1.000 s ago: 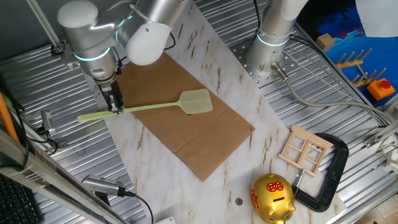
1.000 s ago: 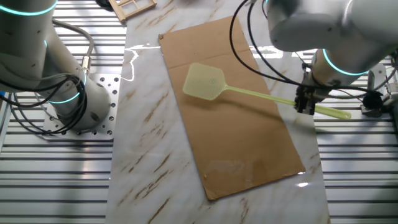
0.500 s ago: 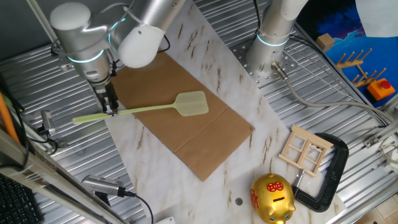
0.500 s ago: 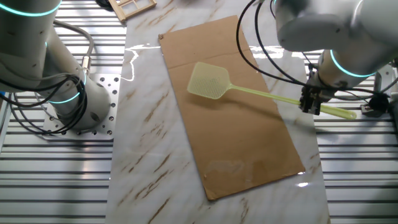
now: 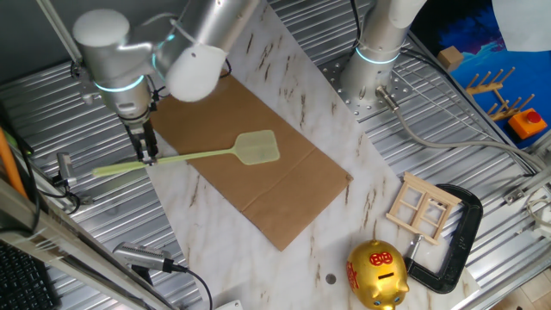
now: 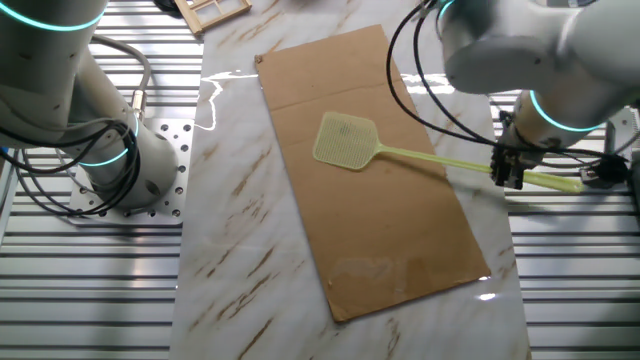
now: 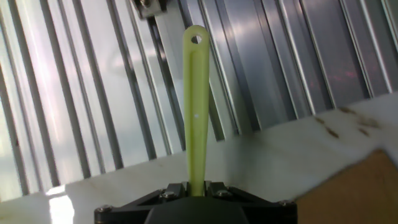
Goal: Swat with a flyswatter
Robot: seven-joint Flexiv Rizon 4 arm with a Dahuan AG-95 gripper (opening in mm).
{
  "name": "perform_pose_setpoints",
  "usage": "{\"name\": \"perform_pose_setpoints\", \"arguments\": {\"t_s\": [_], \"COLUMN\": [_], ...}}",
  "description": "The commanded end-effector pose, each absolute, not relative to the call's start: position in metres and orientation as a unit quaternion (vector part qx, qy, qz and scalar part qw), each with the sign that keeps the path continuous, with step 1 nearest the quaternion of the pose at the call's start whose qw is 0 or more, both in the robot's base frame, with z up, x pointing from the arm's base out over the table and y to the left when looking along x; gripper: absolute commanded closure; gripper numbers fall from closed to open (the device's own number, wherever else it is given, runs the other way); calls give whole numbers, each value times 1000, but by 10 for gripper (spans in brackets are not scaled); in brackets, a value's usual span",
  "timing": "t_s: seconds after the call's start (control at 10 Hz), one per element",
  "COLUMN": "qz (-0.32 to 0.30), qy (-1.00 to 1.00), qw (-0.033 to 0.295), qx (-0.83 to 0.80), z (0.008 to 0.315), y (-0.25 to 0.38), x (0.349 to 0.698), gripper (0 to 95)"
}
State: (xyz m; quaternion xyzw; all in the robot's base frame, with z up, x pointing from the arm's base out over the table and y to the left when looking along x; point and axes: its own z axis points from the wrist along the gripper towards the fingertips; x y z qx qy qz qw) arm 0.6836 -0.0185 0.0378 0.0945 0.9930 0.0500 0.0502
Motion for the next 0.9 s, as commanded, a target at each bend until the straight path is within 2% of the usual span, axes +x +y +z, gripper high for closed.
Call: {"name": "perform_pose_setpoints", "arguments": {"t_s": [0.1,0.2,0.7,0.9], "qz": [40,37,37,39], "qy": [994,995,995,992], "qw": [69,67,18,15], "qx": [70,69,94,115], "z": [32,34,53,62], "y": [-20,-19,-17,-13], "x": [690,692,687,685], "gripper": [950,950,950,950]}}
